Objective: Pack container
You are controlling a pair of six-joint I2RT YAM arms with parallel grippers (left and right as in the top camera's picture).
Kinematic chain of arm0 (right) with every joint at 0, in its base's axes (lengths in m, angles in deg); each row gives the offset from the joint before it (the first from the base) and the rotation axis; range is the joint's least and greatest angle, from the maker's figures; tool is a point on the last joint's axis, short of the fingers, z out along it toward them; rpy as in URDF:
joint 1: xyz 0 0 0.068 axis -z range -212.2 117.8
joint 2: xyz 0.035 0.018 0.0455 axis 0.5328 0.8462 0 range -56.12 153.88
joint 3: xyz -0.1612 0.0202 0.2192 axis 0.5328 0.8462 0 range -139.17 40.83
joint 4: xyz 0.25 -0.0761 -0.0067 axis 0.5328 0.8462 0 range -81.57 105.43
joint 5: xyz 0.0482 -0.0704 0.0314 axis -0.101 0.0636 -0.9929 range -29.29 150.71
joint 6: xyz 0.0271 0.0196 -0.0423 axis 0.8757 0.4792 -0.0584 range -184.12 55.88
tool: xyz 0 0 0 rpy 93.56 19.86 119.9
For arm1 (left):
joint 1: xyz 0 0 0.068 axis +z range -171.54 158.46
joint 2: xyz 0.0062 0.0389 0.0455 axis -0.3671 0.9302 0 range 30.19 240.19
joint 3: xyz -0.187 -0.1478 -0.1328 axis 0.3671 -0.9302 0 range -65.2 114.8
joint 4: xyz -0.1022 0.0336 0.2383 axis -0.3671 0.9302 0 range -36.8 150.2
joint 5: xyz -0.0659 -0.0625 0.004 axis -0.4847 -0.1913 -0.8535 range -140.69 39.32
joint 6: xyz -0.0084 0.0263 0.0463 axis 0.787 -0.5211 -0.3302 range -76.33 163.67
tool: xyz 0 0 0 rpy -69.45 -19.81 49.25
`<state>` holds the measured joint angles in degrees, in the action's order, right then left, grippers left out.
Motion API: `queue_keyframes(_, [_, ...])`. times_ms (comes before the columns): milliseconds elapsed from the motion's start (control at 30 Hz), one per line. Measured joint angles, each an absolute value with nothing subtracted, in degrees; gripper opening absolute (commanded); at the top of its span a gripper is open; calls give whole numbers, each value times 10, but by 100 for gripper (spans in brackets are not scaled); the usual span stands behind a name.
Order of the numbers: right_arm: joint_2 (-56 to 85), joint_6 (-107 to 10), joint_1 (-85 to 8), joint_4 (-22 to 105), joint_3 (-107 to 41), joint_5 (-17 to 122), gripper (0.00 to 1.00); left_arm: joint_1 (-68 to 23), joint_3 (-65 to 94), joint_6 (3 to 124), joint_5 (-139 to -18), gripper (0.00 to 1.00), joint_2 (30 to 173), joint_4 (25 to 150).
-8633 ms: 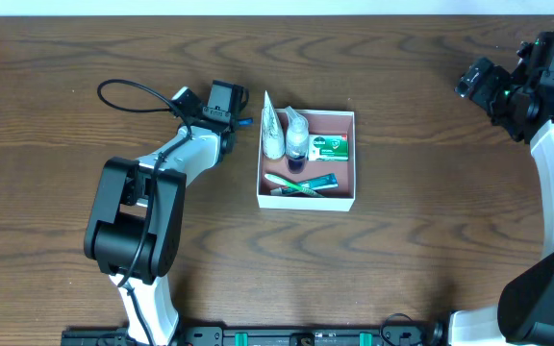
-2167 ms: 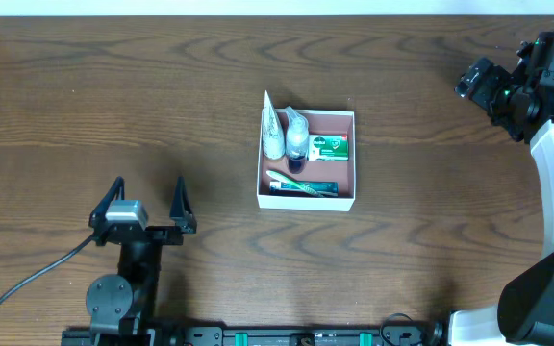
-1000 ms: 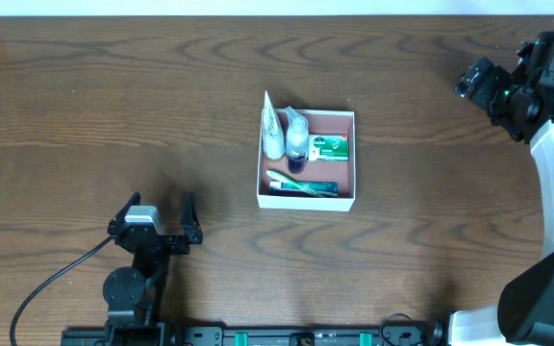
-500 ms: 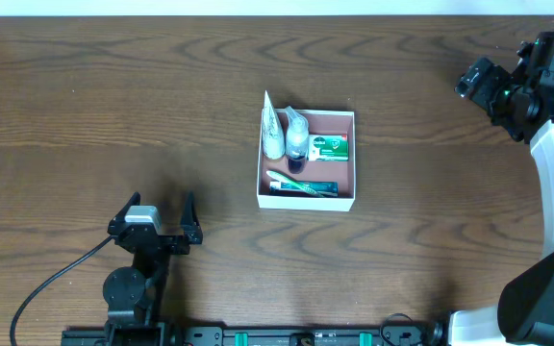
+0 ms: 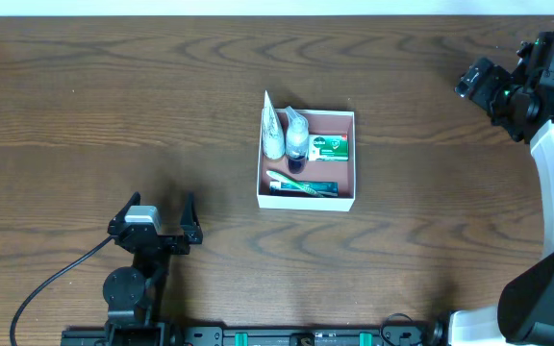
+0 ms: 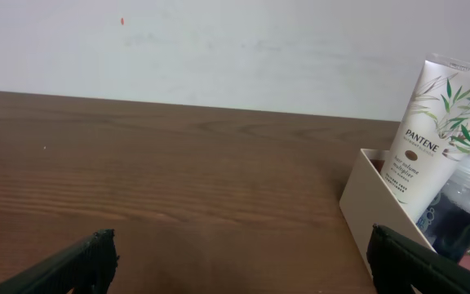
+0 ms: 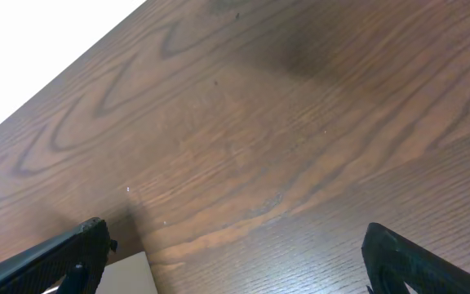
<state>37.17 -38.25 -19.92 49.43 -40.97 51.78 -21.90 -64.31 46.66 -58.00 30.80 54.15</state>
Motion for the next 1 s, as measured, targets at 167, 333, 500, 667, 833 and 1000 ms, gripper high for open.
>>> queue_keyframes(167, [326, -382, -219, 505, -409, 520, 99, -219, -643, 467, -580, 98, 308, 542])
queue_keyframes(333, [226, -383, -281, 506, -409, 522, 99, -219, -642, 467, -580, 98, 308, 543])
queue_keyframes(500, [130, -383, -332, 509, -410, 518, 99, -219, -642, 467, -580, 98, 308, 543])
queue_keyframes(667, [39, -383, -344, 559, -409, 518, 99, -219, -642, 467, -580, 98, 308, 543])
queue_keyframes(833, [-56, -391, -344, 576, -370, 520, 99, -219, -642, 467, -580, 98, 308, 543])
queue_keyframes(1000, [-170, -409, -344, 520, -249, 533, 99, -219, -641, 466, -580, 98, 308, 544])
